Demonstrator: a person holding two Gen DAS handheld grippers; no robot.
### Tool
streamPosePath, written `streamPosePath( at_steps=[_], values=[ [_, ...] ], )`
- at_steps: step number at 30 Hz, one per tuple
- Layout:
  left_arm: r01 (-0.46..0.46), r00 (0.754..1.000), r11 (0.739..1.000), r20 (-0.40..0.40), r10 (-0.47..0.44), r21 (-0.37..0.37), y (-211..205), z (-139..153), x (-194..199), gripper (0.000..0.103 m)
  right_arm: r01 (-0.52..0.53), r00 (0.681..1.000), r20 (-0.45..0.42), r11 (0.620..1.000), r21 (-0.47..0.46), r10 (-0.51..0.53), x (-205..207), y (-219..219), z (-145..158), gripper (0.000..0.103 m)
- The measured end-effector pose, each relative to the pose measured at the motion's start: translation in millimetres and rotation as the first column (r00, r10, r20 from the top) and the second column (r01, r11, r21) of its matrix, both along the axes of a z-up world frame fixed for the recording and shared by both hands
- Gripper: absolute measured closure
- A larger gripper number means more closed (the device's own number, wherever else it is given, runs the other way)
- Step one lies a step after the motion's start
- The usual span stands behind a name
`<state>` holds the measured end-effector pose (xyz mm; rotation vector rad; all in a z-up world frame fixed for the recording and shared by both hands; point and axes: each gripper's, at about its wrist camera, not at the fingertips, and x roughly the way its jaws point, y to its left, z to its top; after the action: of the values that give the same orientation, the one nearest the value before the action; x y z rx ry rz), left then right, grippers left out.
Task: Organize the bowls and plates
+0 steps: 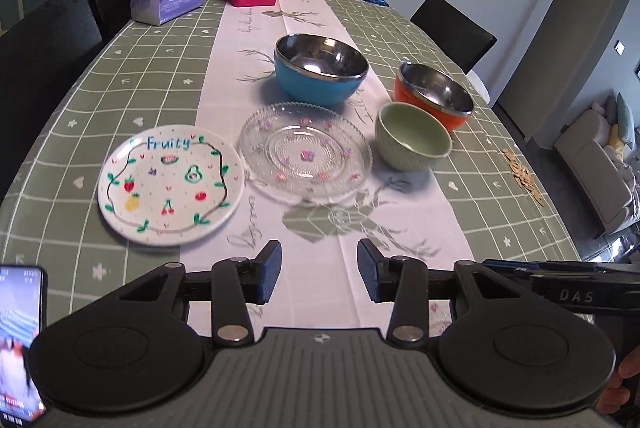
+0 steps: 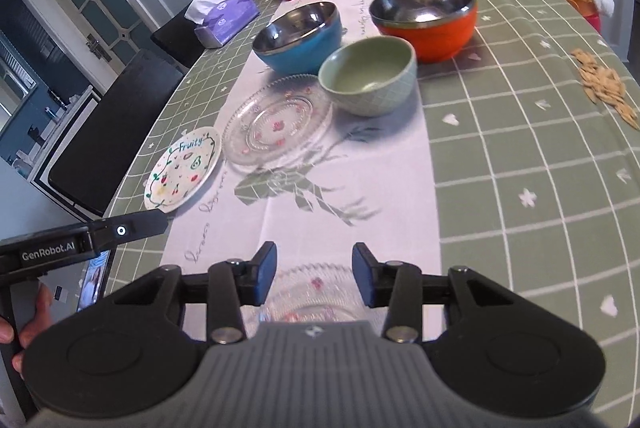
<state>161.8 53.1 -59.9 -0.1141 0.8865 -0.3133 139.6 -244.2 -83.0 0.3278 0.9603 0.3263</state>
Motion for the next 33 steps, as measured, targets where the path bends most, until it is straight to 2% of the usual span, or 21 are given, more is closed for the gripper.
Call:
streamPosePath(
  at_steps=[9,18,33],
  values=[
    [0.003,0.999,1.000,0.035,-0.004,0.031,11,-6,53,0.054,0.010,1.000,-0.009,1.000,-0.013,-0.010,52,28,-9,0.062],
    [0.007,1.000,0.999,0.025,-0.008,0.035,21,-18,93,0.054,0.042,0.999,-0.007,0.999,-0.009,-0.042,92,39,-19,0.062],
    [0.044,0.999,0.999,0.027,-0.044,0.009,18,-49,146,0.054,0.055,0.998,-0.031,0.998,-0.003,-0.056,128,44,-38,0.062]
  ],
)
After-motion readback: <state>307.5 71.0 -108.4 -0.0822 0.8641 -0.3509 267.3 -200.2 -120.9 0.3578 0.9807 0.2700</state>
